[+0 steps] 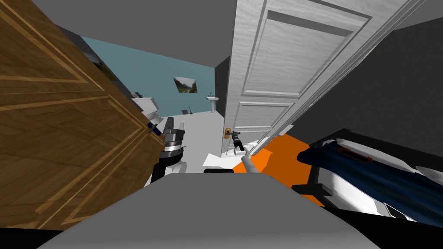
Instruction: Push the door open
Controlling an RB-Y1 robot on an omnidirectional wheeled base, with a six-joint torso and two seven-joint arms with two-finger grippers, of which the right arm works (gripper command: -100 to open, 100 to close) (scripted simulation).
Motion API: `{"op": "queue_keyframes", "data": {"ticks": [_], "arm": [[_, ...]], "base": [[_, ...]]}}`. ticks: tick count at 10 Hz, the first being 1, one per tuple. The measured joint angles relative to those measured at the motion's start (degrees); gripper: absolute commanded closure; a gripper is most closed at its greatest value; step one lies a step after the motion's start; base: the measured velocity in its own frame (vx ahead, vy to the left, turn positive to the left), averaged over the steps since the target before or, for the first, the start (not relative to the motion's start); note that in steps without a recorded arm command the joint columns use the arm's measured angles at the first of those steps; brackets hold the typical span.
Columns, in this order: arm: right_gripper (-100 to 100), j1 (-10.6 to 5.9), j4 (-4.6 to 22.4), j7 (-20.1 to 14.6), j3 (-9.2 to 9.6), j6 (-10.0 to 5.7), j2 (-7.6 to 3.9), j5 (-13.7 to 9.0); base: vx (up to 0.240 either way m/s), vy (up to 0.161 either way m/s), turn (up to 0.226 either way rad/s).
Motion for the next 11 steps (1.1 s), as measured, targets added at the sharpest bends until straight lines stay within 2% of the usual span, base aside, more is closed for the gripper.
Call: {"op": "queue_keyframes", "data": {"ticks": [5,7,10,11], "arm": [[100,-0.90,1.56,1.06,-3.93,-0.61,0.52,-0.50],[100,-0.77,1.14,1.37,-5.03,-0.27,0.77,-0.61],[100,-0.89,1.97,1.55,-5.91,-0.54,0.35,-0.81],[100,-0.48,1.50,1.61,-6.24,-0.24,0.15,-0.88]], "base": [[0.148,0.149,-0.082],[0.118,0.068,-0.045],[0.172,0.067,-0.045],[0.189,0.067,-0.053]]}}
